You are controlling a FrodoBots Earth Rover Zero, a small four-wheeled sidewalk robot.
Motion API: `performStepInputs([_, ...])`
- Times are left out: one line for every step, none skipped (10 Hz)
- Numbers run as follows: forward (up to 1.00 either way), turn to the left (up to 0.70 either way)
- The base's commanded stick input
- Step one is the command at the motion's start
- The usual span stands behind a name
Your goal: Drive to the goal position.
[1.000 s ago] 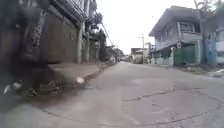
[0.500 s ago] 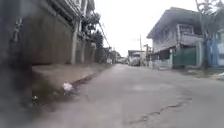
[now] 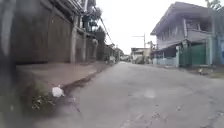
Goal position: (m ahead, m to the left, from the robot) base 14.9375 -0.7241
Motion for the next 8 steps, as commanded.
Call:
performStepInputs([1.00,-0.38])
performStepInputs([1.00,-0.39])
performStepInputs([1.00,-0.40])
performStepInputs([1.00,-0.25])
performStepInputs([1.00,-0.02])
performStepInputs([1.00,0.00])
performStepInputs([1.00,0.00])
performStepInputs([1.00,0.00])
